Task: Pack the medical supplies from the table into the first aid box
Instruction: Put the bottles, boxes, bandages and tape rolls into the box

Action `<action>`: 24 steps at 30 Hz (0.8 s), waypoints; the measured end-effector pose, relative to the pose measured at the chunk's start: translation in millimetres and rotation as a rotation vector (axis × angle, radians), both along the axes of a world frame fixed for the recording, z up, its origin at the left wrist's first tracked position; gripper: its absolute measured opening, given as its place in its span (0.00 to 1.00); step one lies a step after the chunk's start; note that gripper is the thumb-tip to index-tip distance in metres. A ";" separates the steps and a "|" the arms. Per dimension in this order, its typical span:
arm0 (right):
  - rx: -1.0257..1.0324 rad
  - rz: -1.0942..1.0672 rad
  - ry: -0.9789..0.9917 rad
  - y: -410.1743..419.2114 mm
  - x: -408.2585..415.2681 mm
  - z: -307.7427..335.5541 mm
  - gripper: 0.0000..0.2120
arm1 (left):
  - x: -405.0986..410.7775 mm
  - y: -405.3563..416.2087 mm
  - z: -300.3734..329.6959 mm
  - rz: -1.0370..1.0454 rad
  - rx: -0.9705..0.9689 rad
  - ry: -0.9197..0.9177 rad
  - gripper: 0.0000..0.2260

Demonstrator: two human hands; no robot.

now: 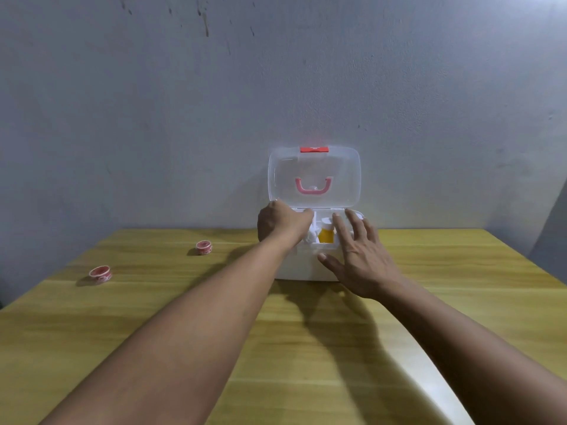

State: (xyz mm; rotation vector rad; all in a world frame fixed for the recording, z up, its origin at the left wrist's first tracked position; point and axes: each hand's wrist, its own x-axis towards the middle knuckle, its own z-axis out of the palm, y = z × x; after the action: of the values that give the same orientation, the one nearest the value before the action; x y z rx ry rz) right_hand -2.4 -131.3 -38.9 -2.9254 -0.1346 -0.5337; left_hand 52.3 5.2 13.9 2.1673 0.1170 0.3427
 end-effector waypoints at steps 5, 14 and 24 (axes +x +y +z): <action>0.005 -0.020 -0.008 -1.2 5.1 -5.4 0.39 | 0.6 15.9 -5.1 -0.003 0.037 -0.075 0.10; 0.066 0.120 -0.260 20.5 4.2 6.0 0.23 | 15.9 74.3 -41.1 0.029 0.125 -0.126 0.09; 0.039 0.166 -0.297 14.4 16.4 -7.6 0.21 | 36.6 121.0 -65.2 0.129 0.189 -0.066 0.08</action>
State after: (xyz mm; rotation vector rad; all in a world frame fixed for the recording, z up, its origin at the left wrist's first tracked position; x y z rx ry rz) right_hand 14.0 -116.8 -46.6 -2.7459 -0.3940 -0.9258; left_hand 88.9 126.2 -51.3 2.3377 0.1947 0.5162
